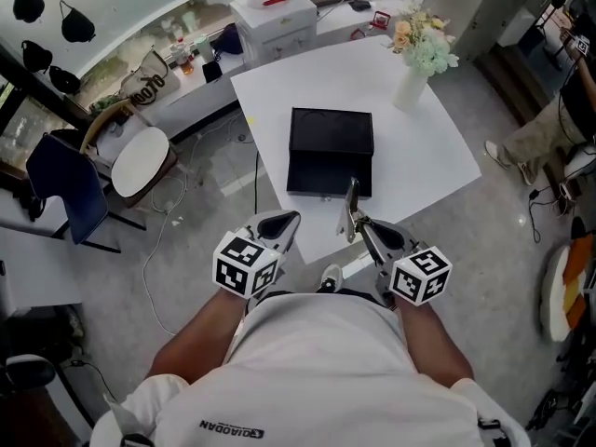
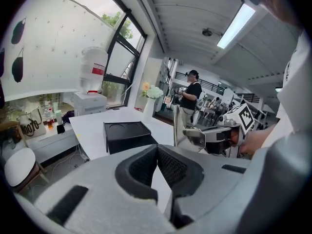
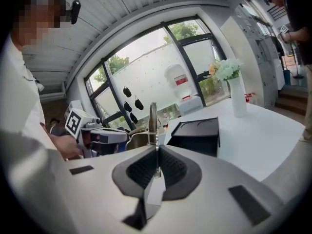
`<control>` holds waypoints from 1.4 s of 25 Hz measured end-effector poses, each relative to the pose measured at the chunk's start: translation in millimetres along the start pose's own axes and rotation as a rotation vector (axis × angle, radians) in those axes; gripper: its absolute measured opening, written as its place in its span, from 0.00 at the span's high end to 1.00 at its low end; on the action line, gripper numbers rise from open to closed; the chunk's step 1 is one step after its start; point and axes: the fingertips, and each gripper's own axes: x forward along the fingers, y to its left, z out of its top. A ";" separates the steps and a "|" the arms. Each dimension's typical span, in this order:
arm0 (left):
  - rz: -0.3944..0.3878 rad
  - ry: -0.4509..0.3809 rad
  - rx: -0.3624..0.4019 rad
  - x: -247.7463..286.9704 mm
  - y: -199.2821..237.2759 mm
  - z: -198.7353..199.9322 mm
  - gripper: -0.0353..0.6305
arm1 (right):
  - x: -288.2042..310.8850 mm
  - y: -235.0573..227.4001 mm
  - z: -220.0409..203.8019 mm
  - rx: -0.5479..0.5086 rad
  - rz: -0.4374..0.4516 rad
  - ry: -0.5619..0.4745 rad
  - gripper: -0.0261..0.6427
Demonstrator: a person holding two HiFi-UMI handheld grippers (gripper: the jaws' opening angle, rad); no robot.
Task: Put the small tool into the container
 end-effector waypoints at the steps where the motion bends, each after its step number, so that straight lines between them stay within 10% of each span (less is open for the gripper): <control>1: 0.012 -0.002 -0.002 4.0 0.6 1.5 0.93 | 2.4 -5.2 2.3 -0.011 0.009 0.005 0.94; 25: 0.051 0.041 -0.026 19.7 64.8 14.3 0.93 | 102.3 -58.3 15.7 -0.511 -0.105 0.294 0.94; 35: 0.060 0.046 -0.062 -3.9 90.7 -1.5 0.93 | 159.0 -86.8 -9.4 -0.921 -0.164 0.549 0.94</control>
